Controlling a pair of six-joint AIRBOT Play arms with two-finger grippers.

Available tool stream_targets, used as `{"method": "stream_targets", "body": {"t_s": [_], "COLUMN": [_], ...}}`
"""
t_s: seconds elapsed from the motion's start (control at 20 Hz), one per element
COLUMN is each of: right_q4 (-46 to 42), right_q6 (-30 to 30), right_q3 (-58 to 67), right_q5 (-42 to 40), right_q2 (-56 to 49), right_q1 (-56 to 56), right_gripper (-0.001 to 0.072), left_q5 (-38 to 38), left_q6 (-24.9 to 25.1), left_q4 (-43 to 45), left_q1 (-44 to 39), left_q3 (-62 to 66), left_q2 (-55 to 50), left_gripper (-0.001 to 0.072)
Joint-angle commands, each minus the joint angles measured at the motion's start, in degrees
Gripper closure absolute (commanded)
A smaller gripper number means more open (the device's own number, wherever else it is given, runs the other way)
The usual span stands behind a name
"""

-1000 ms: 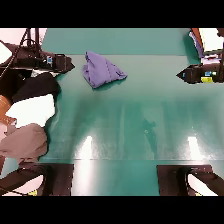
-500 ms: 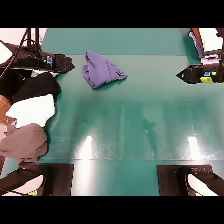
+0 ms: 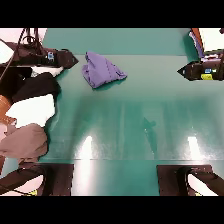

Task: Fold the shirts.

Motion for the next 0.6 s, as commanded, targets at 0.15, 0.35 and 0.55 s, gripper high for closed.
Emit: {"method": "stream_targets", "body": {"t_s": [0.15,0.35,0.55], "right_q4": [0.26,0.26,0.24], "right_q6": [0.04,0.04,0.02], "right_q3": [-0.02,-0.02,-0.02], "right_q5": [-1.33,-1.36,-1.38], "right_q2": [-0.04,-0.04,-0.04], "right_q1": [0.04,0.04,0.02], "right_gripper": [0.0694,0.0693,0.0693], "left_q5": [11.74,15.87,15.85], "left_q6": [-0.94,-0.31,-0.28], "left_q4": [0.39,-4.74,-7.65], "left_q1": [0.07,0.07,0.04], "left_q3": [-0.09,1.14,5.42], "left_q2": [-17.77,-30.95,-36.39], "left_gripper": [0.0097,0.0097,0.0098]}}
